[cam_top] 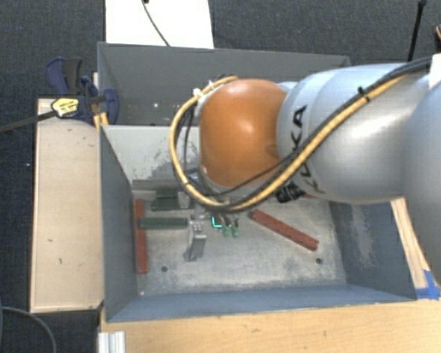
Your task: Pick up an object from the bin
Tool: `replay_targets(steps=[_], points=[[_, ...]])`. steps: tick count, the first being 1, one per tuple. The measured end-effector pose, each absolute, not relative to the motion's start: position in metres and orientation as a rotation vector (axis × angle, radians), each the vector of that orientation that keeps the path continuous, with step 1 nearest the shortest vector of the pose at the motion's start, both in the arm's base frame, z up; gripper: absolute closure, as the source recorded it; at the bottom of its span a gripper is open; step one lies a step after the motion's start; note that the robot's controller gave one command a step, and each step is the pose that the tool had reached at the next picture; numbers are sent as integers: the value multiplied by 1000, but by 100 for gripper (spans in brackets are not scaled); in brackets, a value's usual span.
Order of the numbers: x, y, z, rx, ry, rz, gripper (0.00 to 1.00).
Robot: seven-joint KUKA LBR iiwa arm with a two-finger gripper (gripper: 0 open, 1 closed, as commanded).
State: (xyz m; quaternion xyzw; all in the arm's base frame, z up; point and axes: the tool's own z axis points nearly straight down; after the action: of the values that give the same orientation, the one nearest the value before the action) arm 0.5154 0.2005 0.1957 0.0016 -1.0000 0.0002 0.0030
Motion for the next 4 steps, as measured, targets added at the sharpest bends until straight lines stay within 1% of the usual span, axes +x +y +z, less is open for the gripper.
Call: replay_targets(steps=[1, 2, 3, 4], points=[[576, 173, 101, 496, -3103, 0, 0], [579, 218, 70, 1007, -2981, -4, 0], [580, 217, 71, 994, -2985, -4, 100], [538, 230, 156, 1415, -2816, -3, 100]])
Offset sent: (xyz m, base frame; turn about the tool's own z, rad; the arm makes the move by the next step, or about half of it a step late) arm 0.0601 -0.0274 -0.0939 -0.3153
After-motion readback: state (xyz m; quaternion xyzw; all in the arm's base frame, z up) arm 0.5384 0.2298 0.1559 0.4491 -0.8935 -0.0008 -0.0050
